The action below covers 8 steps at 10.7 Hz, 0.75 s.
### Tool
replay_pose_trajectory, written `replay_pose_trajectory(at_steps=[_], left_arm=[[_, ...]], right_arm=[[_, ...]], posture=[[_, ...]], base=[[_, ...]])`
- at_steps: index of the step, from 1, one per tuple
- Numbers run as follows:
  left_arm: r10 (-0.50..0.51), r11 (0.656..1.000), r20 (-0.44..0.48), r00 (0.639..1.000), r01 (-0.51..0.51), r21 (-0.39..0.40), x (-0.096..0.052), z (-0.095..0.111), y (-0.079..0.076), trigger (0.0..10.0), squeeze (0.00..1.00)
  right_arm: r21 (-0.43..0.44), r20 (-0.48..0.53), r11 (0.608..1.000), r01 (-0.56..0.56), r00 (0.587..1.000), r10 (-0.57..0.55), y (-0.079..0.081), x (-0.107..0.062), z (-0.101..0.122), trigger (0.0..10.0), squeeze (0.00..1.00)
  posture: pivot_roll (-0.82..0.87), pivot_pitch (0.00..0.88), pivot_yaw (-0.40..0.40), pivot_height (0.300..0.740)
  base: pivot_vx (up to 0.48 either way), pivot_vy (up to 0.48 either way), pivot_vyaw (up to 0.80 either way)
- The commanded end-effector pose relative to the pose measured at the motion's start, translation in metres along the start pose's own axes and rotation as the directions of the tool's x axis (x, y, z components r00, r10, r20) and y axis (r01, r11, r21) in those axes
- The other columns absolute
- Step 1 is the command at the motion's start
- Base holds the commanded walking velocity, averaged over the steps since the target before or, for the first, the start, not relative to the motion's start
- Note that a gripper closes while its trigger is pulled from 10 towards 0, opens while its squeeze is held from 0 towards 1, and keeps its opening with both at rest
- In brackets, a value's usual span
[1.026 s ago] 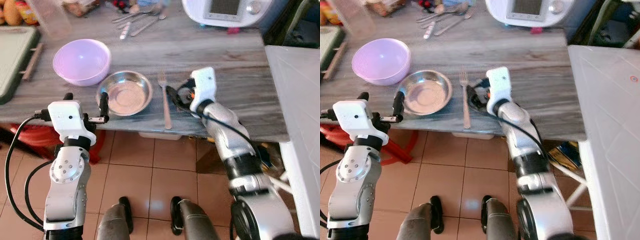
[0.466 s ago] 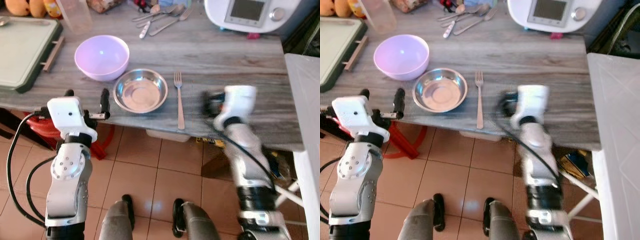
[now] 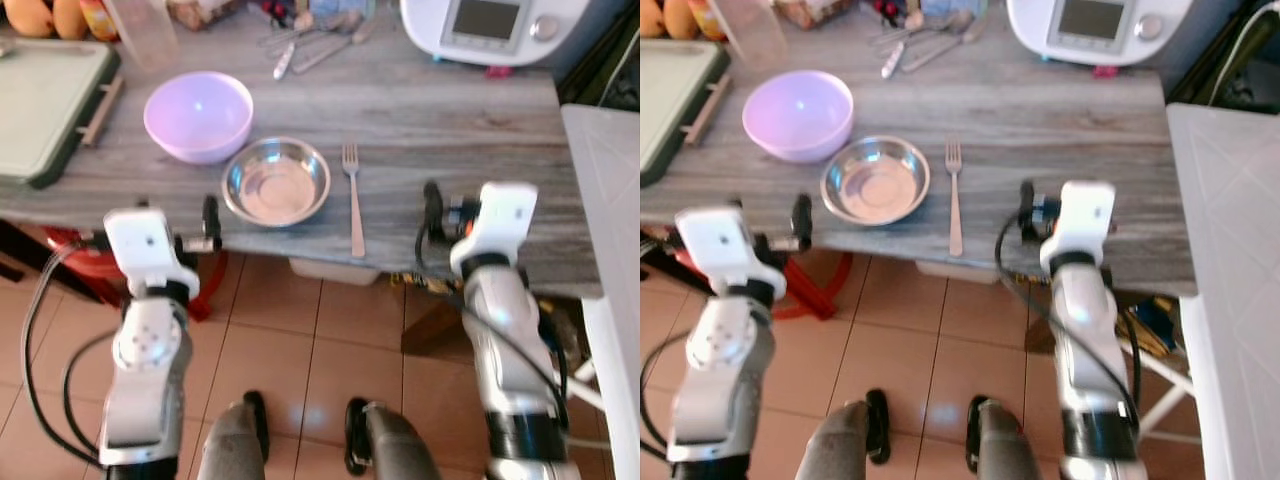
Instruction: Setting the table
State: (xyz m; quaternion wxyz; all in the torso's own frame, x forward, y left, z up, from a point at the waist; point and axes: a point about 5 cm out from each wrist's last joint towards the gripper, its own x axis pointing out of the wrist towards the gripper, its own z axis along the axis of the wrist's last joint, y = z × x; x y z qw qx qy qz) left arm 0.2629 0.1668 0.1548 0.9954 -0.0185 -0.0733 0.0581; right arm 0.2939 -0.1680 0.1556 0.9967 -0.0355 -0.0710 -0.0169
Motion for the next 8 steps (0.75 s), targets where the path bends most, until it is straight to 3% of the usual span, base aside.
replay_pose_trajectory(at_steps=[1, 3, 5, 8], left_arm=[[0.018, 1.0, -0.004, 1.0, -0.018, 0.014, 0.0, -0.003, 0.001, 10.0, 0.0], [0.026, 0.999, -0.013, 1.0, -0.025, 0.019, 0.003, -0.008, 0.004, 10.0, 0.0], [-0.013, 1.0, -0.037, 0.999, 0.014, 0.02, 0.008, -0.019, -0.004, 10.0, 0.0], [0.008, 1.0, 0.019, 1.0, -0.008, 0.012, 0.014, -0.01, -0.003, 10.0, 0.0]], right_arm=[[-0.013, 0.025, 1.0, -0.002, 1.0, 0.002, -0.004, -0.007, 0.002, 10.0, 0.0], [-0.043, 0.012, 0.999, 0.008, 1.0, -0.008, -0.006, -0.01, -0.005, 10.0, 0.0], [-0.063, -0.032, 0.998, 0.003, 0.999, -0.005, -0.005, -0.004, -0.019, 10.0, 0.0], [-0.083, 0.003, 0.996, 0.028, 1.0, -0.028, -0.004, -0.002, -0.015, 10.0, 0.0]], posture=[[-0.03, 0.173, 0.001, 0.74], [-0.03, 0.143, 0.001, 0.74], [-0.02, 0.075, -0.01, 0.74], [-0.02, 0.073, 0.007, 0.74]], base=[[0.0, 0.0, 0.0], [0.0, 0.0, 0.0], [0.0, 0.0, 0.0], [-0.085, 0.0, 0.0]])
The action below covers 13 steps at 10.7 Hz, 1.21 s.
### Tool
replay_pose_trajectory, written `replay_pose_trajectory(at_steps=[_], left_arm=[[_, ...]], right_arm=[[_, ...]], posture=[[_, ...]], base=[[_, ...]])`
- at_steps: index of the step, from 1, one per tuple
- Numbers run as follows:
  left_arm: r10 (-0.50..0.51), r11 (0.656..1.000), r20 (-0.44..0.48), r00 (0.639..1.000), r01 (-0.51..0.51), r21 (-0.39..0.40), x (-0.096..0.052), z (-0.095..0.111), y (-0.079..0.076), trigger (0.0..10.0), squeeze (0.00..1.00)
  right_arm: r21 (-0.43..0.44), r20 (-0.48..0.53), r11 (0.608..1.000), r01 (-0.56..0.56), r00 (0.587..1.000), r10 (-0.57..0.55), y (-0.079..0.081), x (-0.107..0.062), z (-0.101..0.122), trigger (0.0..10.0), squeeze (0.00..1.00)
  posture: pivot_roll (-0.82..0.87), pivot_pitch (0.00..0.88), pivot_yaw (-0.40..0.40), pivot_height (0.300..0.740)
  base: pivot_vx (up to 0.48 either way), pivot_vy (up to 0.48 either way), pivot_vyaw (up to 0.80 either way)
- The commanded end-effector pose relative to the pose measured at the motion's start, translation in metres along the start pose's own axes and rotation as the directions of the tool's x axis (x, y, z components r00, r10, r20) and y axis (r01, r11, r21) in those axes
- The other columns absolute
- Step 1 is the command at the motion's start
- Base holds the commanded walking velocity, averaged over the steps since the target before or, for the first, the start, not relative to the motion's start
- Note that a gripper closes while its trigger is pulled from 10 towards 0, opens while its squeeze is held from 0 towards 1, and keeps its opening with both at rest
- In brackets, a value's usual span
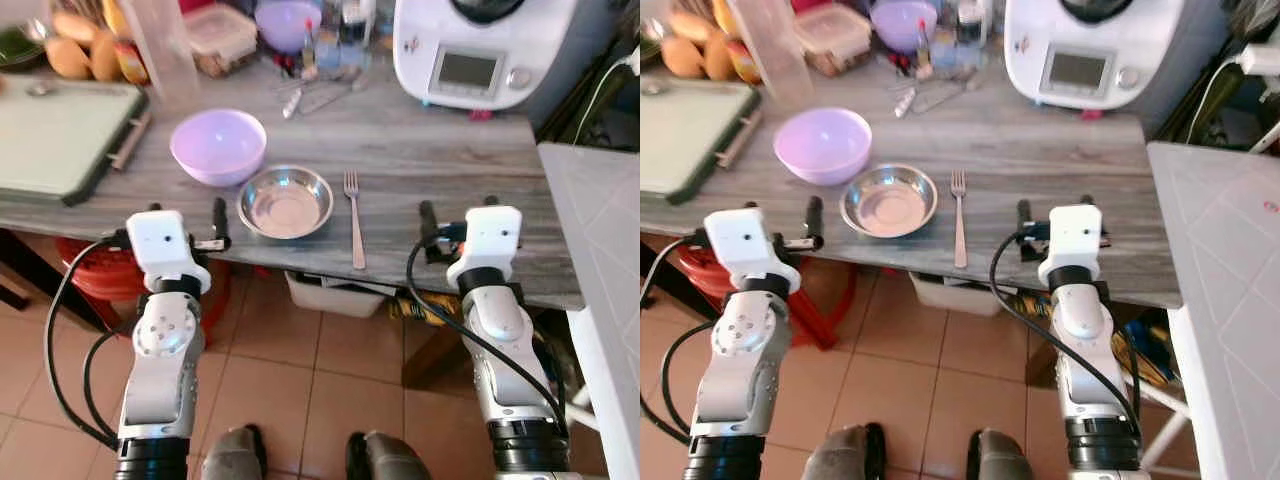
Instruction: Setting the table
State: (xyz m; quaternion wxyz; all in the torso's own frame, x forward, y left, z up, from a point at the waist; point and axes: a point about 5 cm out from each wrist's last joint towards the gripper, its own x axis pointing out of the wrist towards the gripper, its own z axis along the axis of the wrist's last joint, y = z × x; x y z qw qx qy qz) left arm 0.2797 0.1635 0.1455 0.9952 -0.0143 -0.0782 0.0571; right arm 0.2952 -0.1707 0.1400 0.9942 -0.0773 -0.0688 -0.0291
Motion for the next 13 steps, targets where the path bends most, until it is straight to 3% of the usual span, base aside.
replay_pose_trajectory(at_steps=[1, 5, 9, 10, 11, 12, 13], left_arm=[[0.005, 1.0, 0.019, 1.0, -0.005, 0.006, 0.001, 0.004, 0.001, 10.0, 0.0], [-0.019, 1.0, 0.034, 0.999, 0.019, 0.012, 0.004, 0.006, -0.001, 10.0, 0.0], [-0.04, 0.999, 0.024, 0.999, 0.04, 0.007, 0.001, 0.004, -0.006, 10.0, 0.0], [-0.036, 0.999, 0.004, 0.999, 0.036, 0.005, 0.0, 0.001, -0.005, 10.0, 0.0], [-0.063, 0.998, -0.025, 0.998, 0.064, 0.017, 0.0, -0.003, -0.007, 10.0, 0.0], [-0.078, 0.997, -0.026, 0.997, 0.079, 0.021, 0.001, -0.005, -0.007, 10.0, 0.0], [-0.098, 0.995, -0.033, 0.995, 0.099, 0.022, 0.0, -0.009, -0.011, 10.0, 0.0]], right_arm=[[0.0, 0.031, 1.0, 0.003, 1.0, -0.003, 0.001, 0.0, 0.007, 10.0, 0.0], [0.03, 0.03, 0.999, 0.017, 0.999, -0.018, -0.002, 0.001, 0.01, 10.0, 0.0], [-0.03, -0.005, 0.998, 0.058, 0.998, -0.058, 0.0, 0.004, 0.005, 10.0, 0.0], [0.009, -0.022, 0.998, 0.057, 0.998, -0.056, -0.001, 0.004, 0.002, 10.0, 0.0], [-0.025, -0.045, 0.997, 0.069, 0.997, -0.07, -0.003, 0.008, -0.002, 10.0, 0.0], [0.038, -0.099, 0.999, 0.039, 0.994, -0.036, 0.0, 0.009, -0.007, 10.0, 0.0], [0.018, -0.093, 1.0, -0.001, 0.996, 0.003, 0.004, 0.01, -0.008, 10.0, 0.0]], posture=[[-0.04, 0.08, 0.02, 0.74], [-0.05, 0.107, 0.022, 0.74], [-0.06, 0.129, 0.022, 0.74], [-0.05, 0.14, 0.018, 0.74], [-0.05, 0.155, 0.014, 0.74], [-0.04, 0.176, -0.007, 0.74], [-0.03, 0.13, -0.008, 0.74]], base=[[-0.274, 0.0, 0.0], [-0.298, 0.0, 0.0], [-0.282, 0.0, 0.0], [0.0, 0.0, 0.0], [0.0, 0.0, 0.0], [0.0, 0.0, 0.0], [0.0, 0.0, 0.0]])
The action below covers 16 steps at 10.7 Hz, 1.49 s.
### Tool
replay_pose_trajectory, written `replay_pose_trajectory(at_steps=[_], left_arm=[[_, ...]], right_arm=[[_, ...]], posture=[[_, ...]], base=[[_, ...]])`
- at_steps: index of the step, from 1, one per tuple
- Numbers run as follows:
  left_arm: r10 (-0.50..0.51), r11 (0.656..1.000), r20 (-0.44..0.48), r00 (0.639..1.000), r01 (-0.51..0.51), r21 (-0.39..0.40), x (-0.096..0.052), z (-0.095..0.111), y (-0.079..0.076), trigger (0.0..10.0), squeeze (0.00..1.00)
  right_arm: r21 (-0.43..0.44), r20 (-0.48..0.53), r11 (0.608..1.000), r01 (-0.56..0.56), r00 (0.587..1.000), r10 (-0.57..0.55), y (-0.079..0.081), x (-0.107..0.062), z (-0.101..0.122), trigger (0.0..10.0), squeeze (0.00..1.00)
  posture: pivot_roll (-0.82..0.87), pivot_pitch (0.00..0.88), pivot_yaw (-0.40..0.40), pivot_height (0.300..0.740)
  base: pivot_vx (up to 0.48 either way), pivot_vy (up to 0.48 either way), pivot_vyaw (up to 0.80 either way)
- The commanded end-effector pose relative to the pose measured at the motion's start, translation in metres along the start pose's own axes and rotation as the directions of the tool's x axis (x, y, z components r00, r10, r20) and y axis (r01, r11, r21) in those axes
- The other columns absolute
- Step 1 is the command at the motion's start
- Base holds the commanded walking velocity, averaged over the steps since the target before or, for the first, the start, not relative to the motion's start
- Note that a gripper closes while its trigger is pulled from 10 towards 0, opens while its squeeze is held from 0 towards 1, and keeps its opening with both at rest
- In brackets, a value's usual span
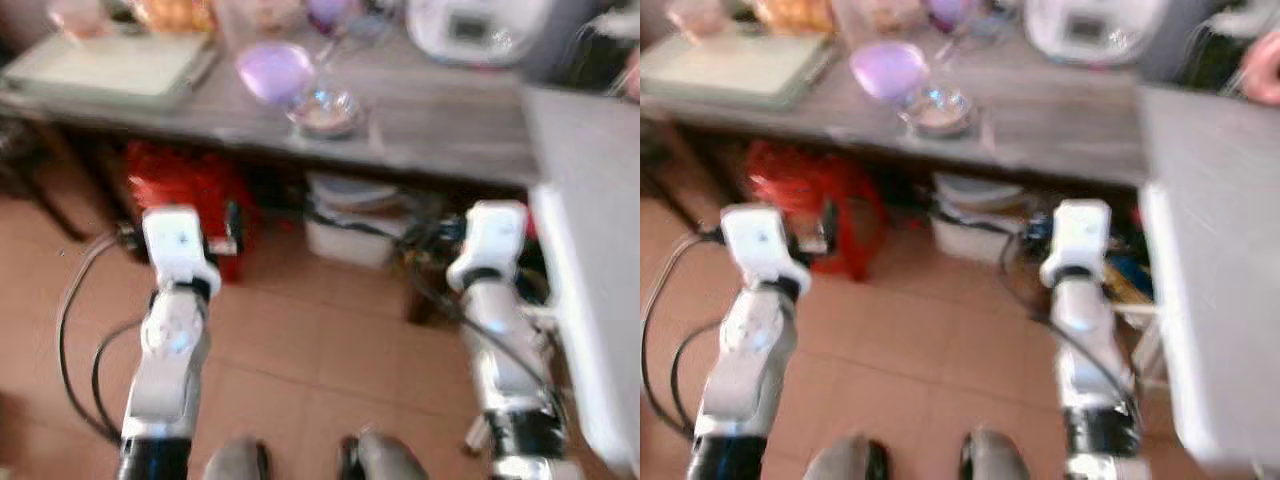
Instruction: Setting the table
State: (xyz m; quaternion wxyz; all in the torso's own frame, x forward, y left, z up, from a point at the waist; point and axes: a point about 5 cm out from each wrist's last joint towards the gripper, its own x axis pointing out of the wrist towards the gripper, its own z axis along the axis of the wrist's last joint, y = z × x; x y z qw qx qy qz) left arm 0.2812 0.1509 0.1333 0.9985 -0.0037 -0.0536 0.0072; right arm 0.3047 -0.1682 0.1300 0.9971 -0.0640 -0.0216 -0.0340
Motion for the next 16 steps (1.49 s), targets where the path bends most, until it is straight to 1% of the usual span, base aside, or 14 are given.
replay_pose_trajectory(at_steps=[1, 2, 3, 4, 6, 7, 9, 11, 12, 14, 16], left_arm=[[-0.014, 1.0, 0.022, 1.0, 0.014, -0.001, 0.002, 0.005, -0.003, 10.0, 0.0], [-0.042, 0.999, 0.051, 0.998, 0.043, -0.021, 0.009, 0.016, -0.008, 10.0, 0.0], [-0.031, 0.999, 0.078, 0.996, 0.034, -0.035, 0.002, 0.016, -0.009, 10.0, 0.0], [-0.02, 0.998, 0.065, 0.998, 0.024, -0.059, -0.004, 0.014, -0.008, 10.0, 0.0], [-0.064, 0.997, 0.066, 0.996, 0.067, -0.045, -0.005, 0.012, -0.012, 10.0, 0.0], [-0.046, 0.997, 0.07, 0.996, 0.05, -0.052, -0.003, 0.013, -0.01, 10.0, 0.0], [-0.045, 0.997, 0.069, 0.997, 0.05, -0.062, -0.005, 0.011, -0.012, 10.0, 0.0], [-0.045, 0.996, 0.068, 0.997, 0.05, -0.069, -0.005, 0.011, -0.013, 10.0, 0.0], [-0.039, 0.996, 0.074, 0.997, 0.045, -0.072, -0.005, 0.013, -0.012, 10.0, 0.0], [-0.035, 0.996, 0.077, 0.996, 0.041, -0.075, -0.005, 0.014, -0.011, 10.0, 0.0], [-0.041, 0.996, 0.073, 0.997, 0.046, -0.078, -0.007, 0.012, -0.011, 10.0, 0.0]], right_arm=[[0.001, 0.051, 0.999, -0.039, 0.998, 0.039, 0.006, 0.003, 0.01, 10.0, 0.0], [-0.046, 0.13, 0.996, -0.072, 0.989, 0.077, 0.011, 0.007, 0.024, 10.0, 0.0], [-0.055, 0.162, 0.997, -0.057, 0.985, 0.065, 0.009, -0.004, 0.017, 10.0, 0.0], [-0.004, 0.122, 1.0, 0.013, 0.992, -0.013, 0.002, -0.008, 0.014, 10.0, 0.0], [-0.048, 0.182, 0.999, -0.007, 0.983, 0.016, 0.002, -0.01, 0.023, 10.0, 0.0], [-0.047, 0.183, 0.999, 0.019, 0.983, -0.01, -0.006, -0.012, 0.025, 10.0, 0.0], [-0.07, 0.176, 0.998, -0.006, 0.984, 0.018, -0.01, -0.016, 0.024, 10.0, 0.0], [-0.097, 0.184, 0.995, -0.02, 0.982, 0.038, -0.011, -0.018, 0.026, 10.0, 0.0], [-0.109, 0.197, 0.994, -0.028, 0.979, 0.049, -0.011, -0.02, 0.029, 10.0, 0.0], [-0.117, 0.203, 0.992, -0.038, 0.977, 0.061, -0.006, -0.018, 0.031, 10.0, 0.0], [-0.116, 0.196, 0.992, -0.051, 0.978, 0.073, -0.006, -0.021, 0.03, 10.0, 0.0]], posture=[[-0.03, 0.113, -0.006, 0.74], [-0.02, 0.18, 0.006, 0.74], [-0.02, 0.139, 0.022, 0.74], [-0.03, 0.14, 0.019, 0.74], [-0.04, 0.145, 0.006, 0.74], [-0.05, 0.144, 0.0, 0.74], [-0.06, 0.148, -0.013, 0.74], [-0.07, 0.163, -0.02, 0.74], [-0.07, 0.15, -0.025, 0.74], [-0.07, 0.157, -0.028, 0.74], [-0.07, 0.16, -0.028, 0.74]], base=[[0.0, 0.0, 0.0], [0.0, 0.0, 0.0], [0.0, 0.0, 0.0], [0.0, 0.0, -0.49], [0.0, 0.0, -0.77], [0.0, 0.0, -0.8], [0.0, 0.0, -0.23], [0.0, -0.307, 0.0], [0.0, -0.315, 0.0], [0.0, -0.328, 0.0], [0.0, -0.328, -0.8]])
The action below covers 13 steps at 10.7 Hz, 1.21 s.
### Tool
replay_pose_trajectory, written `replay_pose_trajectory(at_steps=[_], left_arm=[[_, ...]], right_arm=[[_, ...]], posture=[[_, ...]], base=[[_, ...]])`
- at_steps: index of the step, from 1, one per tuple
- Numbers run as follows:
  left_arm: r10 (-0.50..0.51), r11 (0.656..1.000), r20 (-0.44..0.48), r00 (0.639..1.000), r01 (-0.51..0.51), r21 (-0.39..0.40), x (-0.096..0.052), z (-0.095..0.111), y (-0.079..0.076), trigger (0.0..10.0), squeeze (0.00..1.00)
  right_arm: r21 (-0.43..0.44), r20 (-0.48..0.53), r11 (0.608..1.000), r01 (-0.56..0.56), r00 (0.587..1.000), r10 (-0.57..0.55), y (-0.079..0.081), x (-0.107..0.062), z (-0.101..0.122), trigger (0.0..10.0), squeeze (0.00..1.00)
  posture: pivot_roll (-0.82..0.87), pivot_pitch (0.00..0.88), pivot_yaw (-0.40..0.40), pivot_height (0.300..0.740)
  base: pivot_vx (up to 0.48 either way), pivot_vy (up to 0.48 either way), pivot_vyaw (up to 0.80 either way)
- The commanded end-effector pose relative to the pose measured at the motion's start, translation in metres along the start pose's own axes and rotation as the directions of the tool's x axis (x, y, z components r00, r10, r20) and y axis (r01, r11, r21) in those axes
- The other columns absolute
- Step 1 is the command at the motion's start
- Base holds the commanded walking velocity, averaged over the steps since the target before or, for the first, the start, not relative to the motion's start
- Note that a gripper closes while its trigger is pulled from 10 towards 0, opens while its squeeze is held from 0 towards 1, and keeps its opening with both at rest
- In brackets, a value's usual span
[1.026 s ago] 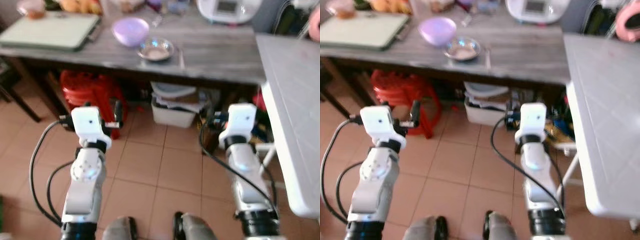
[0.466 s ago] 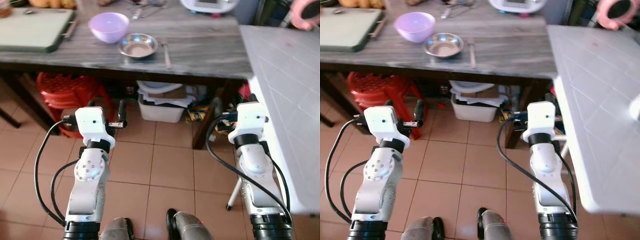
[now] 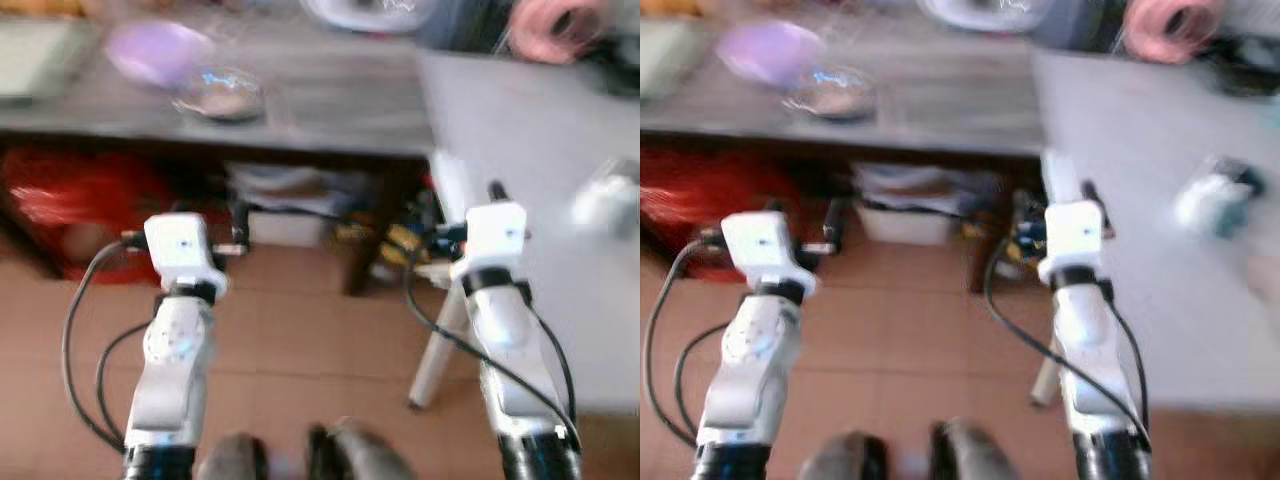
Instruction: Setting the table
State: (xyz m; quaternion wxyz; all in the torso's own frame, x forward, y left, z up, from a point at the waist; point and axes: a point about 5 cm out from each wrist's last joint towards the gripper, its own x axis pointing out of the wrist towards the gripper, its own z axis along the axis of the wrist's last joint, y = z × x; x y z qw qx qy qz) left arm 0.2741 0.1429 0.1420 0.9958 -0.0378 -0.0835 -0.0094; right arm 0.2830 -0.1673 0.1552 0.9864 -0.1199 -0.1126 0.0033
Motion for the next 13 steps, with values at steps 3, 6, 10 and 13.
replay_pose_trajectory(at_steps=[3, 6, 10, 13], left_arm=[[-0.007, 1.0, 0.015, 1.0, 0.007, -0.003, -0.0002, 0.0036, -0.0025, 10.0, 0.0], [-0.011, 1.0, 0.015, 1.0, 0.011, -0.005, -0.0013, 0.0033, -0.0036, 10.0, 0.0], [-0.02, 1.0, 0.012, 1.0, 0.02, 0.02, 0.0001, 0.0046, -0.0027, 10.0, 0.0], [-0.034, 0.999, 0.006, 0.999, 0.034, 0.031, -0.0001, 0.0057, -0.0026, 10.0, 0.0]], right_arm=[[-0.007, 0.006, 1.0, -0.014, 1.0, 0.014, -0.0019, 0.0006, 0.0032, 10.0, 0.0], [0.005, 0.013, 1.0, -0.029, 1.0, 0.029, -0.0001, 0.0028, 0.006, 10.0, 0.0], [0.031, 0.03, 0.999, -0.041, 0.999, 0.04, 0.0049, 0.0031, 0.0083, 10.0, 0.0], [0.044, 0.032, 0.998, -0.033, 0.999, 0.032, 0.0059, 0.0044, 0.0087, 10.0, 0.0]], posture=[[-0.07, 0.163, -0.037, 0.74], [-0.07, 0.166, -0.038, 0.74], [-0.06, 0.171, -0.019, 0.74], [-0.05, 0.188, -0.003, 0.74]], base=[[0.0, -0.284, 0.0], [0.0, -0.4, -0.15], [0.06, -0.442, -0.12], [0.316, -0.355, 0.0]])
